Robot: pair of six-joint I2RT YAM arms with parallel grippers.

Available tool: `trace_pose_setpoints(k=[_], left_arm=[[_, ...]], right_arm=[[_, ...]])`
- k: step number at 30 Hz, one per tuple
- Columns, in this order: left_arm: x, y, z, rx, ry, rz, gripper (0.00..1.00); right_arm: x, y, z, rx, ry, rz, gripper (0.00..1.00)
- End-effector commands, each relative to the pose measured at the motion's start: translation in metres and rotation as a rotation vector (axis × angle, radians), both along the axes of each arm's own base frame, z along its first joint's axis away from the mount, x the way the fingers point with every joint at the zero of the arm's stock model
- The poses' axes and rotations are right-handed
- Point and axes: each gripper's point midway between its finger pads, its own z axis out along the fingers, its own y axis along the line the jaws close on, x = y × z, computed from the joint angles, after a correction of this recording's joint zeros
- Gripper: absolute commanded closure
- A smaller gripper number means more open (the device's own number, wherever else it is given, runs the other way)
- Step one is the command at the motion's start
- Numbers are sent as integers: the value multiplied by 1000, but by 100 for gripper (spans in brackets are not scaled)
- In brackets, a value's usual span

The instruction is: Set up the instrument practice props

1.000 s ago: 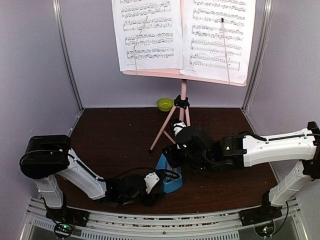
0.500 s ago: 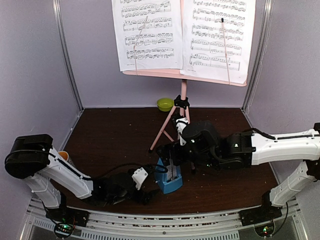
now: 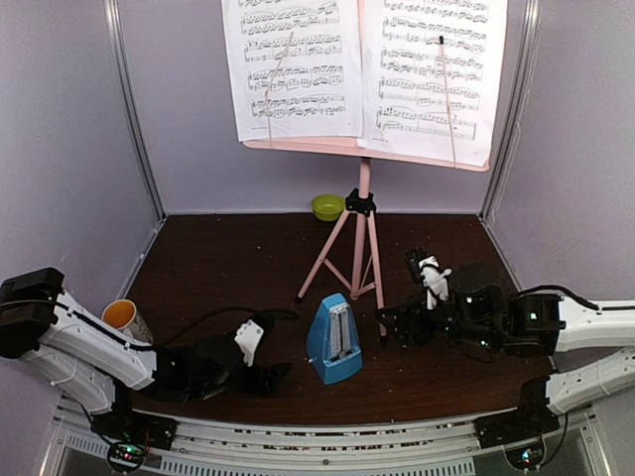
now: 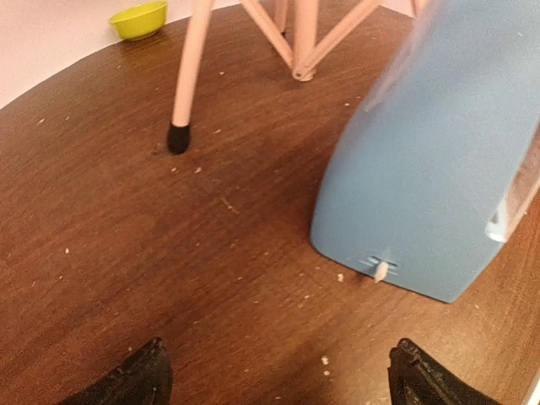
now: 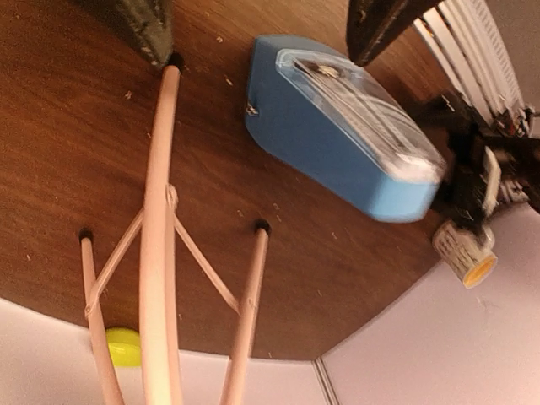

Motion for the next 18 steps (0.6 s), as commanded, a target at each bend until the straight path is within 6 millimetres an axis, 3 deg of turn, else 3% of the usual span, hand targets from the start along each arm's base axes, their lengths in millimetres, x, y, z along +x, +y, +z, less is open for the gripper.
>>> trace_pose_setpoints(k=[1,3,6,12,15,18], left_arm=[[7,24,-10,-21,91,85,10],[9,23,-8,-32,114,82,13],[13,23,-10,-41,164,75,16],[20,24,-1,-59,188,86,19],[25,27,10,-91,188,104,19],[27,28,21,-128,187,104,19]], right_arm=[[-2,0,-52,-91,62,56,41],[1,5,-68,-141,70,62,57],[10,11,-85,-160,57,43,70],[21,39,-113,-223,65,84,77],[16,52,-131,-241,83,152,79],[7,66,-137,-200,99,222,81]])
